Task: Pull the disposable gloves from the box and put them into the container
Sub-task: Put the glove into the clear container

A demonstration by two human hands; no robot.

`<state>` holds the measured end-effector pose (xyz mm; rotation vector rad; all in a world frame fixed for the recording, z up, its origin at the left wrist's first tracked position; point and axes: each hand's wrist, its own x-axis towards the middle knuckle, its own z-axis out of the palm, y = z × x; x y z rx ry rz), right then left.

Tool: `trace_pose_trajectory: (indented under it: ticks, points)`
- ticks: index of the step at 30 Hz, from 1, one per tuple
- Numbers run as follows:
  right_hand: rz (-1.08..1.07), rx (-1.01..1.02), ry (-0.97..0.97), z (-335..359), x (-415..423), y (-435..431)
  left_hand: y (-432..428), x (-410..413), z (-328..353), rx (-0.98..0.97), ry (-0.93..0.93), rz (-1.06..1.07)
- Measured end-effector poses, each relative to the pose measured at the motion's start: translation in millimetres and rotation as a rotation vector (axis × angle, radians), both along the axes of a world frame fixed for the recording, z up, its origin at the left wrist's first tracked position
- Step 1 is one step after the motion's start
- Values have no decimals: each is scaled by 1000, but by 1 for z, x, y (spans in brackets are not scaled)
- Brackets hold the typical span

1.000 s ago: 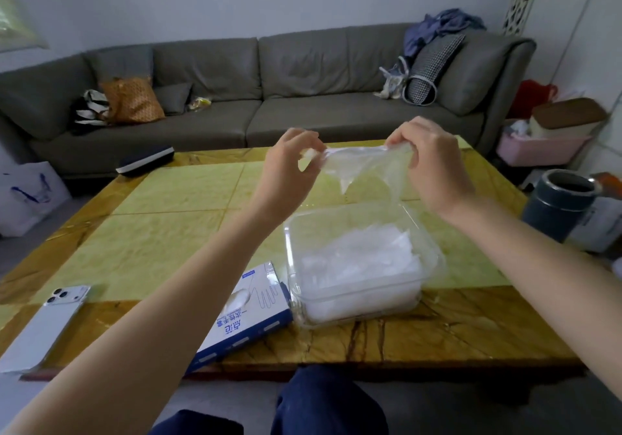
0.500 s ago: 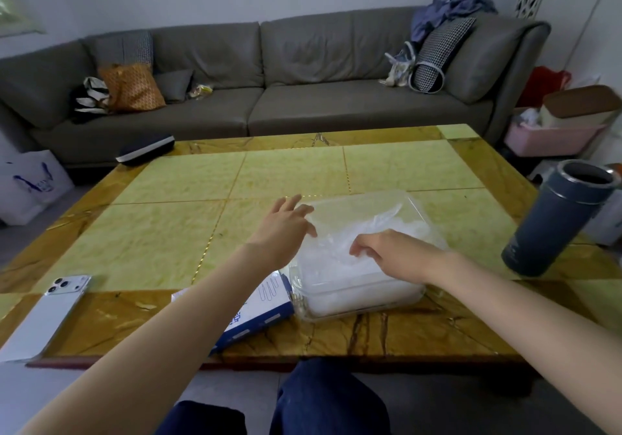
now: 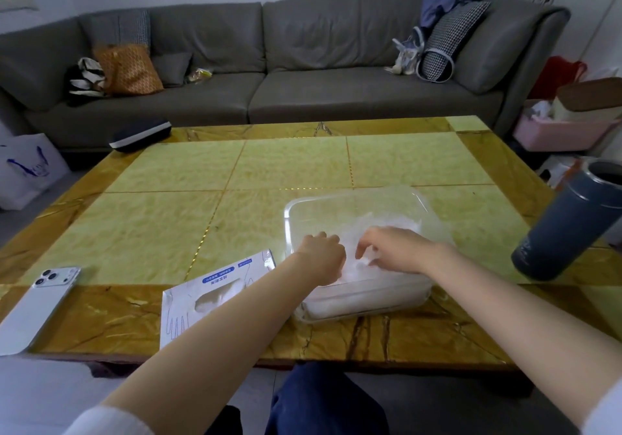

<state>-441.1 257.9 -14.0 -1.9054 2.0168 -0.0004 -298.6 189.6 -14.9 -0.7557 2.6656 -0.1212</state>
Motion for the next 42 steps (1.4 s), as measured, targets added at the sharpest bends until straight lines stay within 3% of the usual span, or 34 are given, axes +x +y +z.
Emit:
trace_pose_trajectory:
  ticks: [6, 9, 19, 24, 28, 33, 35, 38, 42]
  points:
    - [57, 171, 302, -11, -20, -8, -8, -6, -5, 45, -99, 52]
    - [58, 218, 356, -21, -29, -12, -12, -9, -9, 95, -153, 95]
    - [50, 330, 243, -25, -28, -15, -17, -12, -18, 179, -235, 152]
    - [-54, 293, 115, -3, -24, -7, -13, -12, -4, 63, -215, 85]
    - [-123, 160, 98, 31, -11, -3, -8, -2, 18, -52, -75, 23]
    - [-14, -350, 95, 50, 45, 4, -5, 48, 38, -79, 538, 98]
    - [66, -512, 43, 47, 72, 4, -5, 80, 36, -91, 666, 197]
    - [204, -607, -11, 33, 111, 1, -8, 129, 18, -41, 635, 386]
    - [334, -551, -69, 9, 157, -9, -6, 180, -14, 52, 462, 579]
